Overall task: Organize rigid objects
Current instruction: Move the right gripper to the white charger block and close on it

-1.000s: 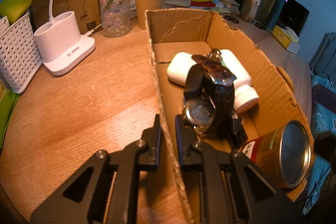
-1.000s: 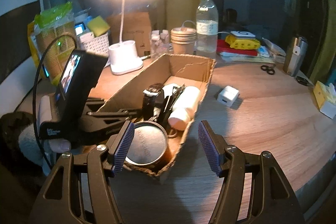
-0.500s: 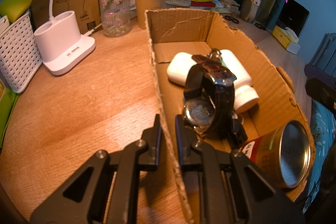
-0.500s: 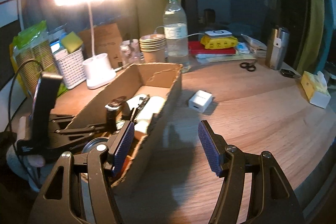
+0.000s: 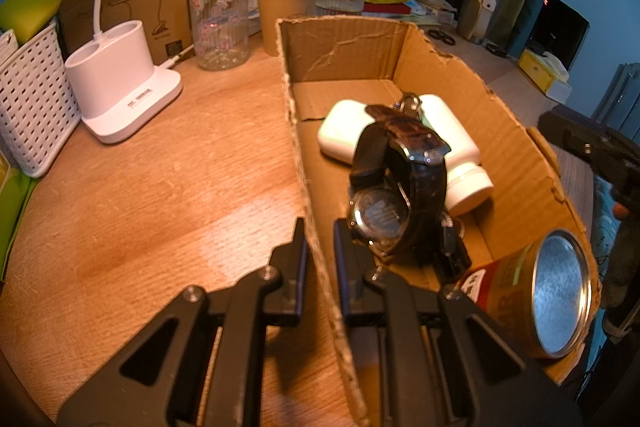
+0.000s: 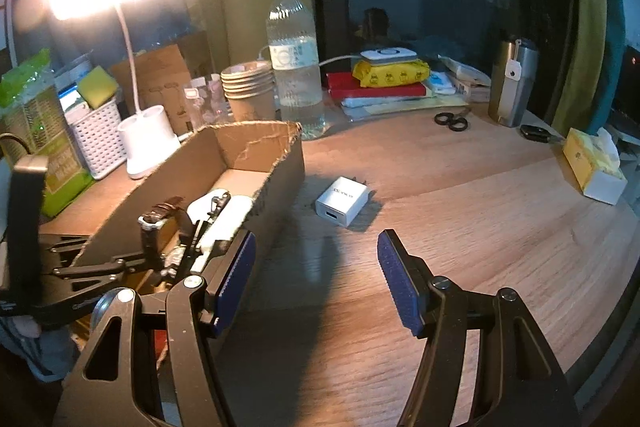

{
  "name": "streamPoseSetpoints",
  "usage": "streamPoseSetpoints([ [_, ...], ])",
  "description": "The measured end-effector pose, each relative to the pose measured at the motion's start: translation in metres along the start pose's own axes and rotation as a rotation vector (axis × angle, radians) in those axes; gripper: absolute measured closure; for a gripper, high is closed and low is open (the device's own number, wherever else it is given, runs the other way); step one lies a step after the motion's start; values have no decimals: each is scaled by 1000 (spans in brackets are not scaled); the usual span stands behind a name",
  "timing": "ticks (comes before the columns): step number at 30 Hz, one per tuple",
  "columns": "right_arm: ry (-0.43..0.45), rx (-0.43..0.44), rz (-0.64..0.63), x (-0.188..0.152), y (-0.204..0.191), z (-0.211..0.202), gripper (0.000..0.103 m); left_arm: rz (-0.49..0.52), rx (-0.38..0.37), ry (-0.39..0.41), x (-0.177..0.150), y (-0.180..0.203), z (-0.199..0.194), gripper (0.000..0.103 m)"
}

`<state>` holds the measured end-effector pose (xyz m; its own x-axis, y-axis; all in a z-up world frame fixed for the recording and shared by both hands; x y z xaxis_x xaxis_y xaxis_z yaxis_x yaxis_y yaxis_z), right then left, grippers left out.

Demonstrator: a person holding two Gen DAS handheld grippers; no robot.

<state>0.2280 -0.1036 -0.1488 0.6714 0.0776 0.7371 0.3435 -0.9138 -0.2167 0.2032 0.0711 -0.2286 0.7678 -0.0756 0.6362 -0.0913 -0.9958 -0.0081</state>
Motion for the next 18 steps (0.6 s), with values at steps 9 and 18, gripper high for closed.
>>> streamPoseSetpoints([
  [9,-41,-9,2,4,6,25,36,0,0,0,0,0,0,90],
  [18,-76,-15,10,9,9,46,36,0,1,0,0,0,0,90],
])
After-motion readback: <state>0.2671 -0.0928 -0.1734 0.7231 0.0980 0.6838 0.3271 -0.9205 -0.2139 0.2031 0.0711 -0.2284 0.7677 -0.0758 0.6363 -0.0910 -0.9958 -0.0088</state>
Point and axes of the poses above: each gripper's, at about its wrist camera, not at the fingertips, and z roughly the way its jaws point, y to its right, x to its top, the point moved 8 cm from there along z, roughly the way its jaws point, and after that the axes turned 11 degrees about z, right-handed, at the moved point
